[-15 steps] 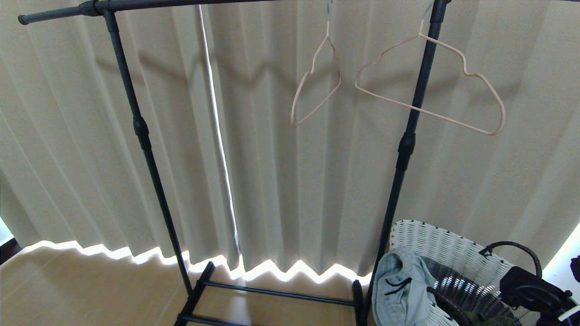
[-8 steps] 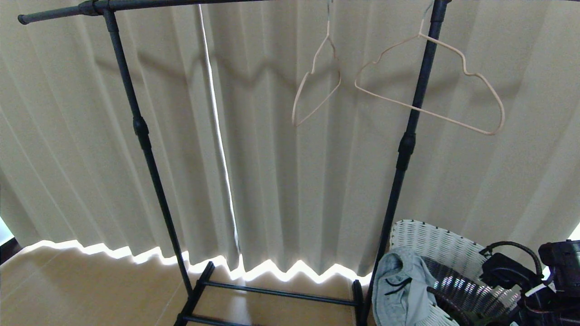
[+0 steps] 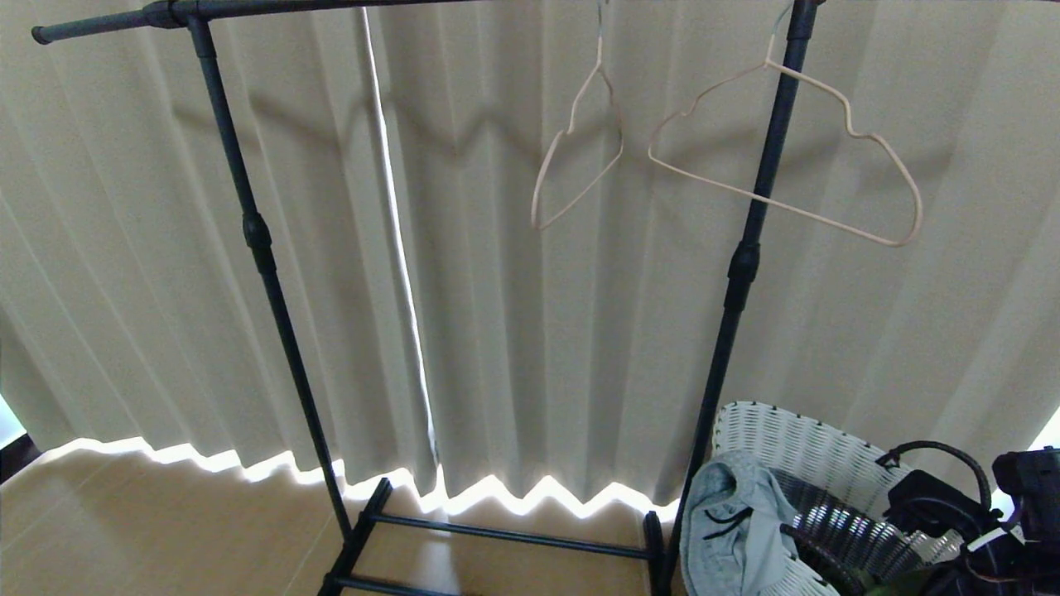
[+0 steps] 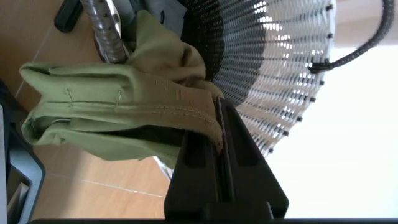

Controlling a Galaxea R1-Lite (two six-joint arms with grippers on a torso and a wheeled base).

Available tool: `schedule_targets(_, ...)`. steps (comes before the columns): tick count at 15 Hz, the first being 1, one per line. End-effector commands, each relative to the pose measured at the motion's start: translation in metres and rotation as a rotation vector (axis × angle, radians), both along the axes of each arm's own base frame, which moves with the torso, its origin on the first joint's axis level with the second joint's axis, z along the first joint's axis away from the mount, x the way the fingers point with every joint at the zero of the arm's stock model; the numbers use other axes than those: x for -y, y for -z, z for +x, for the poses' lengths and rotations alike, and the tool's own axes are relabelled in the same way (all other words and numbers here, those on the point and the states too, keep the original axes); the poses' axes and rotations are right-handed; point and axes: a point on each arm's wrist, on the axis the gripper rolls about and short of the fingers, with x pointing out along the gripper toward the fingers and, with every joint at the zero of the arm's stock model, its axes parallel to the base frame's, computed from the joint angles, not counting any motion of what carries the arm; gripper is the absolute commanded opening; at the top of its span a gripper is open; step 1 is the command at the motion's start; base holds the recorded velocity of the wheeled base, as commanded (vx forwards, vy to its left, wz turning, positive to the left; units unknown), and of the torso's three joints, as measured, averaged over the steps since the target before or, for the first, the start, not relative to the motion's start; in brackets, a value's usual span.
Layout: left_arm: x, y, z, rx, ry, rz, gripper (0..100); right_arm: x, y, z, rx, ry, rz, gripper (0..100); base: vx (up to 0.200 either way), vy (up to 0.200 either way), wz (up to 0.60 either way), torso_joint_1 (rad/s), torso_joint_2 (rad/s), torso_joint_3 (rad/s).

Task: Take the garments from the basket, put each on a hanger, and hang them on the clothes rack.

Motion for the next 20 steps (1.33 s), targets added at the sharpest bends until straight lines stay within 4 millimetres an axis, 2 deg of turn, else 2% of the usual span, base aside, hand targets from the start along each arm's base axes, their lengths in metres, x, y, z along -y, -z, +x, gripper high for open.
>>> schedule_targets(1,0.000,0.000,0.000,0.000,0.000,-0.001,100,0.000,-0.013,-0.015,0.085,0.007,-0.006,0,0.000,0.000,0.00,0.000,0.00,0.000)
schedule_targets(5,0.000,0.000,0.000,0.000,0.000,-0.002,100,0.002,-0.042,-0.035,0.290,0.034,-0.024,0,0.000,0.000,0.00,0.000,0.00,0.000)
schedule_targets(8,0.000,0.000,0.000,0.000,0.000,-0.002,100,0.003,-0.061,-0.059,0.455,0.032,-0.073,0,0.000,0.000,0.00,0.000,0.00,0.000)
schedule_targets(11,0.000,0.000,0.000,0.000,0.000,-0.002,100,0.002,-0.064,-0.067,0.499,0.027,-0.089,0,0.000,0.000,0.00,0.000,0.00,0.000)
schedule_targets(15,0.000,0.000,0.000,0.000,0.000,-0.004,100,0.002,-0.065,-0.067,0.507,0.026,-0.089,0,0.000,0.000,-0.45,-0.002,0.00,0.001)
schedule_targets(20,0.000,0.000,0.000,0.000,0.000,-0.002,100,0.002,-0.066,-0.067,0.514,0.026,-0.088,0,0.000,0.000,0.00,0.000,0.00,0.000)
